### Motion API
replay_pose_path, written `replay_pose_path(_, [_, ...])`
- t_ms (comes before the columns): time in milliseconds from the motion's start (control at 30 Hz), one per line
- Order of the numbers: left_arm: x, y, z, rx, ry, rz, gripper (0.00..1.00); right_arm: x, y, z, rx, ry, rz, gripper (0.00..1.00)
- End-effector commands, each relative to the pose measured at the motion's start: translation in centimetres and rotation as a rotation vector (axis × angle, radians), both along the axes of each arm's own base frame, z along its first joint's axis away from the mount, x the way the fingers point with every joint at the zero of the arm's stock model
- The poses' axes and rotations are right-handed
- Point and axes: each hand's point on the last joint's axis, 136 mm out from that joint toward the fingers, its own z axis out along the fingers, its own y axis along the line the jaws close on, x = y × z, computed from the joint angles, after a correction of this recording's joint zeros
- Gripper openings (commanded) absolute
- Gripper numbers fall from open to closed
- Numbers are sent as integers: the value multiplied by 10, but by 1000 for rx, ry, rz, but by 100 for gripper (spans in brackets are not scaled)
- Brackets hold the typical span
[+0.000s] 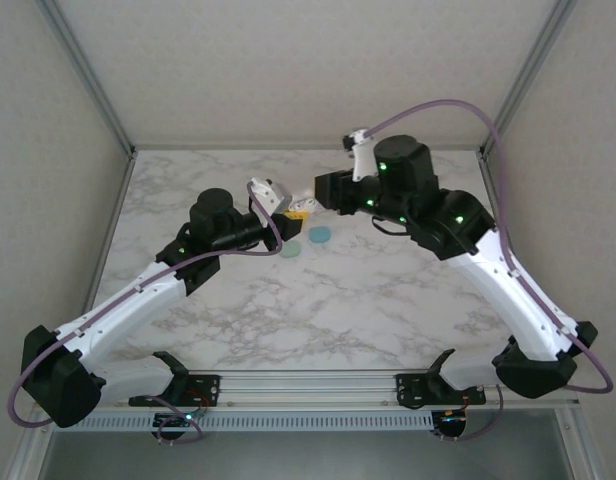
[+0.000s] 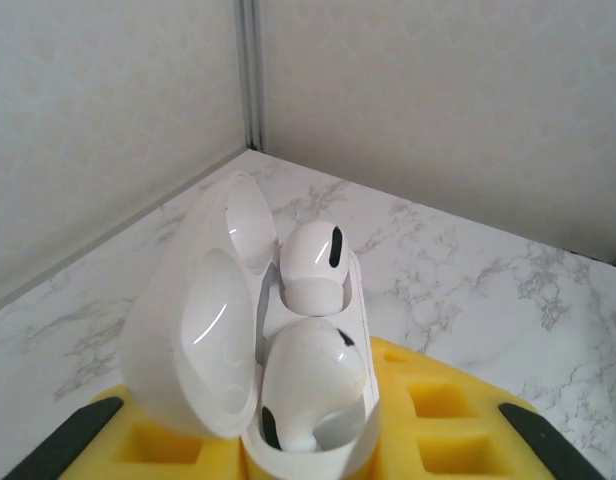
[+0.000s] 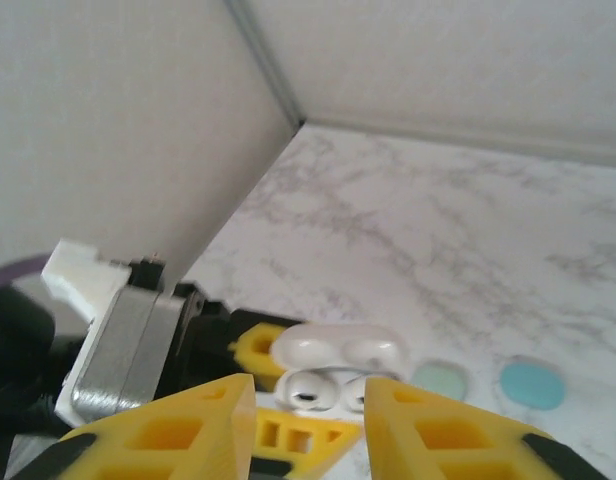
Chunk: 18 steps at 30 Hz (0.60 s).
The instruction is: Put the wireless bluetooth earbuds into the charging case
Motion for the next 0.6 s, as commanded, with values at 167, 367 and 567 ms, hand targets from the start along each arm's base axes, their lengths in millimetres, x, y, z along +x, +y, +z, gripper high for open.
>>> replay_pose_path(167, [-25,-11,26,-12,-38,-151,8,43,-6,-22,58,198,-21,48])
replay_pose_path(367, [-33,-14,27,6,-33,-202,8,49,20,-47,24,335,75,53])
replay_pose_path(567, [-31,-14,26,10,-29,-193,8,41,32,-57,9,389,170,53])
